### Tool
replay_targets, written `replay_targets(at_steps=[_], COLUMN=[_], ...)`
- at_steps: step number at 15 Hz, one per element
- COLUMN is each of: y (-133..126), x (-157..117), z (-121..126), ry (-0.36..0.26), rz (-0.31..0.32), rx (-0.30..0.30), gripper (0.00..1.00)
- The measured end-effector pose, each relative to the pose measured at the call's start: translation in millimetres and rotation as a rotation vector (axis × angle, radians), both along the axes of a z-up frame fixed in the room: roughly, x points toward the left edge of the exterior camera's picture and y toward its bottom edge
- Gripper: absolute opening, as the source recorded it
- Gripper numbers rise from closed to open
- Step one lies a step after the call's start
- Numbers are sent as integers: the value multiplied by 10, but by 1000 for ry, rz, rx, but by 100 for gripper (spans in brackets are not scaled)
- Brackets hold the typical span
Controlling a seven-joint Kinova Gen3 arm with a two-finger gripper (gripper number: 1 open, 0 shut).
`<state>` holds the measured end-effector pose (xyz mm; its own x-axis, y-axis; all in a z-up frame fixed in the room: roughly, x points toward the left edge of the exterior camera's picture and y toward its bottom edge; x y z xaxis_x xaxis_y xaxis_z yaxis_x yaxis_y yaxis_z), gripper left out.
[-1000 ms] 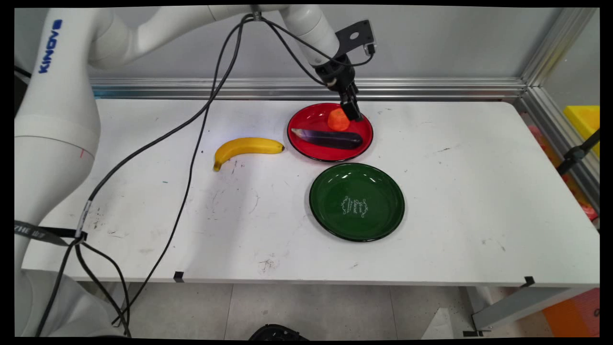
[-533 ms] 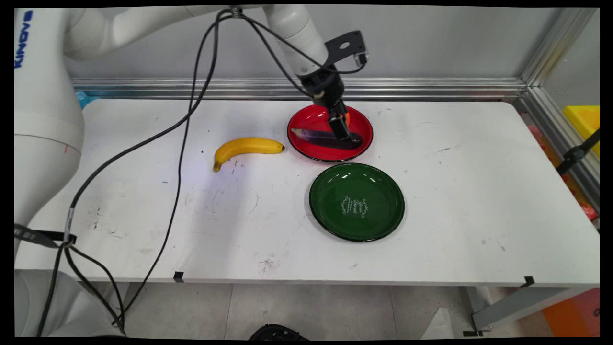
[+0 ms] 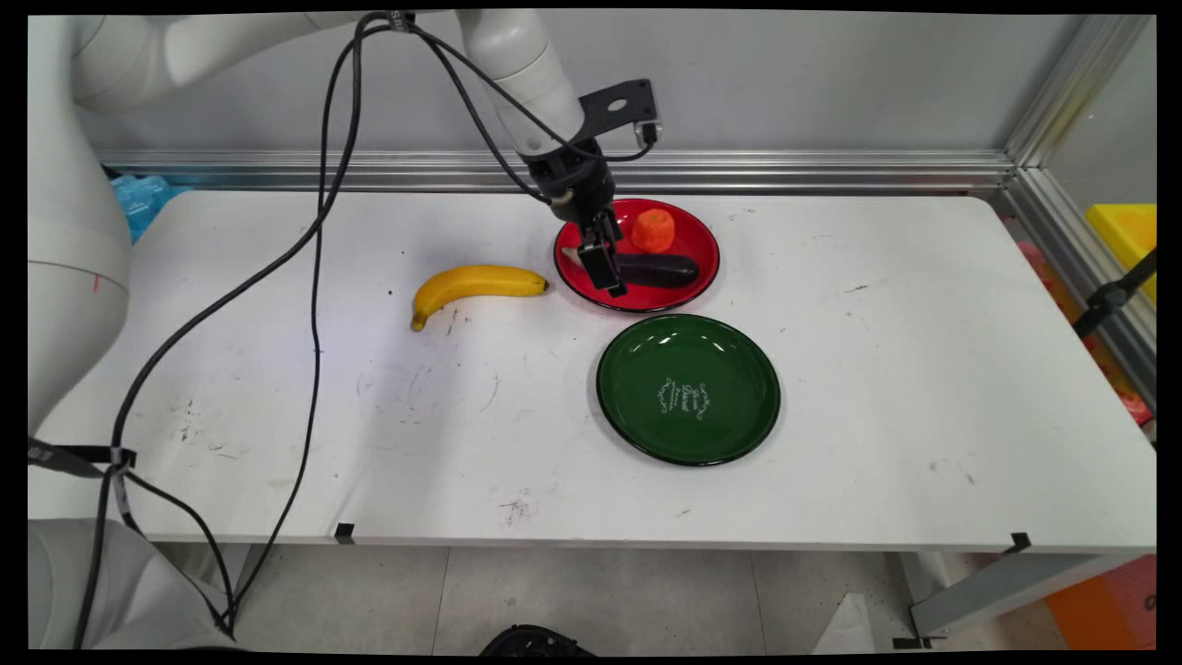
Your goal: Pick up the eggplant from the red plate
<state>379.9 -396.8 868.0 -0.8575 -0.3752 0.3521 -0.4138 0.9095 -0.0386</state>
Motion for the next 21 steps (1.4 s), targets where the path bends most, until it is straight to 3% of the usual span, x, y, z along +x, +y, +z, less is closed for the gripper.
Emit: replay_targets(at_steps=[6,12,21], y=[-164,-553,-1003], x=[-11,-198,-288], z=[-47,-129,-499], ry=[7,31,31], rz=[-21,-37,-113], rx=[-34,-89,-74], gripper=[100,100,100])
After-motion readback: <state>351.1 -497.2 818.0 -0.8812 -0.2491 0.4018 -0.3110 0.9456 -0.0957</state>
